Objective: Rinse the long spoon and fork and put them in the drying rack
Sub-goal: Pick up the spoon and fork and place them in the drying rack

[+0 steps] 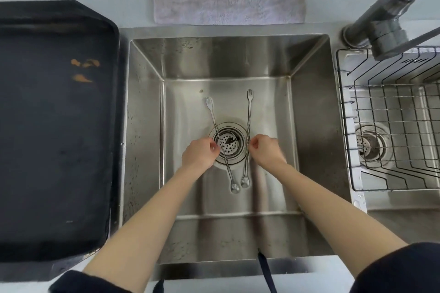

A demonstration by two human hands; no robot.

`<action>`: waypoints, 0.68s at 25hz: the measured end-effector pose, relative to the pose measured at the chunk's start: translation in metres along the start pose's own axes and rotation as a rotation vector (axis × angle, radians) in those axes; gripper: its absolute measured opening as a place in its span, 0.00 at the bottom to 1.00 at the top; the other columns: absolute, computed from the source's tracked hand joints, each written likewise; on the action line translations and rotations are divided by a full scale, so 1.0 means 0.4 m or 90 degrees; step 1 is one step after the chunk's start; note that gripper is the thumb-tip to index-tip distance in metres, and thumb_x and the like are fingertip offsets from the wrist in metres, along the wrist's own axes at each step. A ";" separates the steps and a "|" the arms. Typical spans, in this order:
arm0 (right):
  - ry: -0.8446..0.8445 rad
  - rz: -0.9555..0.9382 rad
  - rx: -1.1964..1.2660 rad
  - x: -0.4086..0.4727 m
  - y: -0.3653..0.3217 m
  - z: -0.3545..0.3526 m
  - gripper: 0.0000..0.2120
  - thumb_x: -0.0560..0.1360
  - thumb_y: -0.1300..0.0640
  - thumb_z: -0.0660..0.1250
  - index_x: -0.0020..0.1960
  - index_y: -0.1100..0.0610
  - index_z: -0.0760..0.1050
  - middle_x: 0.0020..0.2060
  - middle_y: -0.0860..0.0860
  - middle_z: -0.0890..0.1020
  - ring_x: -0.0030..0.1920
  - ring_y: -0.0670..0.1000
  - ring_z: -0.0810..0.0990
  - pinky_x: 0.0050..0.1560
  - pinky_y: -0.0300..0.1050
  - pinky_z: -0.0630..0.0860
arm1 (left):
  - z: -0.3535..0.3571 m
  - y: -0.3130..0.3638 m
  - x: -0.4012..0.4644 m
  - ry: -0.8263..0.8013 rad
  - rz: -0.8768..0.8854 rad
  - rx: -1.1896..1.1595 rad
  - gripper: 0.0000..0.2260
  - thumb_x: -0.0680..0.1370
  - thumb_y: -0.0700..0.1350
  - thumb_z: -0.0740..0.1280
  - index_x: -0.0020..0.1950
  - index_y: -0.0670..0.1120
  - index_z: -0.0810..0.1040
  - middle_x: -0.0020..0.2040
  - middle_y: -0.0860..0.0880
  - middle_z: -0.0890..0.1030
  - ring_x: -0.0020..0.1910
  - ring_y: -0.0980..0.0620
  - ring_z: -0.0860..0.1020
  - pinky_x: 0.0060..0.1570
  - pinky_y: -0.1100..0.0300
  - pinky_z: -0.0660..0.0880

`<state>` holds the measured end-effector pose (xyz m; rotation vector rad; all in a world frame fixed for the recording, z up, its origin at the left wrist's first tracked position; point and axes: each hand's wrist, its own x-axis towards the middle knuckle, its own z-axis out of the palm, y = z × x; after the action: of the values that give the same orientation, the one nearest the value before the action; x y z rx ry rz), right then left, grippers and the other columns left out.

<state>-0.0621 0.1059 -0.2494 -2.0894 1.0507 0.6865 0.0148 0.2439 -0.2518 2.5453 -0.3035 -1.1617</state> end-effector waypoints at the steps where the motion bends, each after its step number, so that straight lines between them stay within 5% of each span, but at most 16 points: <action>1: -0.003 0.007 -0.005 0.005 0.000 0.003 0.12 0.75 0.56 0.60 0.55 0.59 0.76 0.55 0.60 0.80 0.56 0.62 0.77 0.57 0.53 0.76 | 0.009 0.003 0.005 -0.013 -0.012 -0.001 0.12 0.76 0.49 0.62 0.56 0.45 0.78 0.57 0.44 0.81 0.57 0.42 0.77 0.54 0.53 0.73; 17: -0.003 0.046 -0.088 0.051 -0.012 0.025 0.13 0.75 0.58 0.59 0.57 0.62 0.72 0.55 0.61 0.78 0.55 0.63 0.76 0.50 0.50 0.73 | 0.068 0.014 0.067 -0.092 -0.117 -0.059 0.11 0.76 0.50 0.62 0.47 0.45 0.79 0.53 0.42 0.82 0.54 0.41 0.78 0.51 0.55 0.73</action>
<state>-0.0488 0.1061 -0.2685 -2.1736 1.1081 0.8205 0.0111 0.2247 -0.2850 2.4539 -0.0478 -1.3970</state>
